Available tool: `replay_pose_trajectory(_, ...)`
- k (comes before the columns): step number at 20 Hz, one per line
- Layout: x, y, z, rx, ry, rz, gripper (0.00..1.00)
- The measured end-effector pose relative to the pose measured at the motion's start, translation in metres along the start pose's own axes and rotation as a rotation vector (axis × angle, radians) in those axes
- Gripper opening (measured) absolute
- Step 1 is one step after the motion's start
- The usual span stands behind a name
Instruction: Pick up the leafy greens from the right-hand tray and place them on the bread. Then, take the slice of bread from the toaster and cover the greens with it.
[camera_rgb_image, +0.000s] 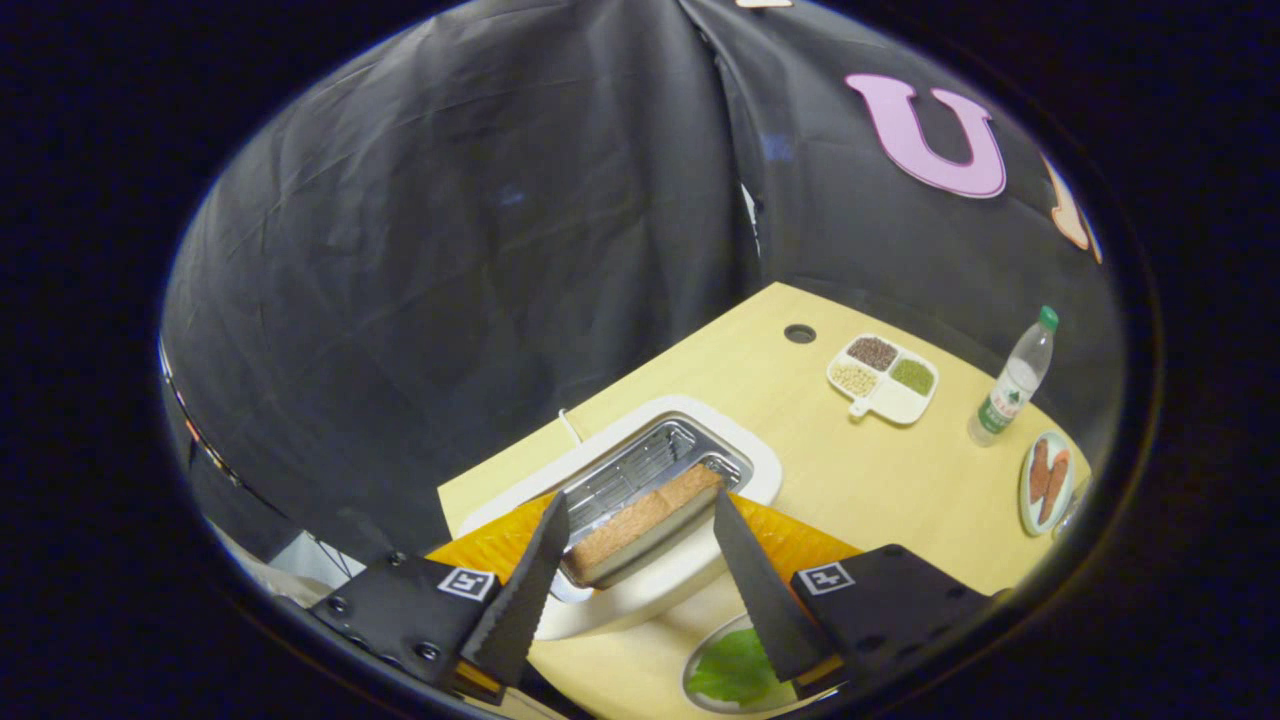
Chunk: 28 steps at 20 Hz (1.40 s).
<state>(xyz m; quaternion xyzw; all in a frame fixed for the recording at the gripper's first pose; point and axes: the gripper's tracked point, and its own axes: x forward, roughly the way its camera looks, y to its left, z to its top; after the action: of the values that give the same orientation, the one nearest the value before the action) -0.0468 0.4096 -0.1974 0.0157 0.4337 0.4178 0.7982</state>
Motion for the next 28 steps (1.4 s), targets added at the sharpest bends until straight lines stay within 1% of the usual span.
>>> replay_pose_trajectory(6,0.003,0.011,-0.006,0.048,0.035,0.031,0.65)
replay_pose_trajectory(8,0.000,0.013,-0.010,0.039,0.054,0.037,0.56)
replay_pose_trajectory(9,0.000,0.010,-0.008,0.038,0.043,0.020,0.51)
replay_pose_trajectory(11,0.000,0.010,-0.012,0.075,0.054,0.031,0.42)
replay_pose_trajectory(14,-0.003,0.006,-0.010,0.114,0.039,0.026,0.28)
replay_pose_trajectory(15,-0.006,0.006,-0.007,0.112,0.017,0.022,0.24)
replay_pose_trajectory(19,-0.019,0.009,-0.002,0.099,-0.001,0.047,0.06)
replay_pose_trajectory(28,-0.071,-0.014,0.016,0.180,-0.120,0.045,0.06)
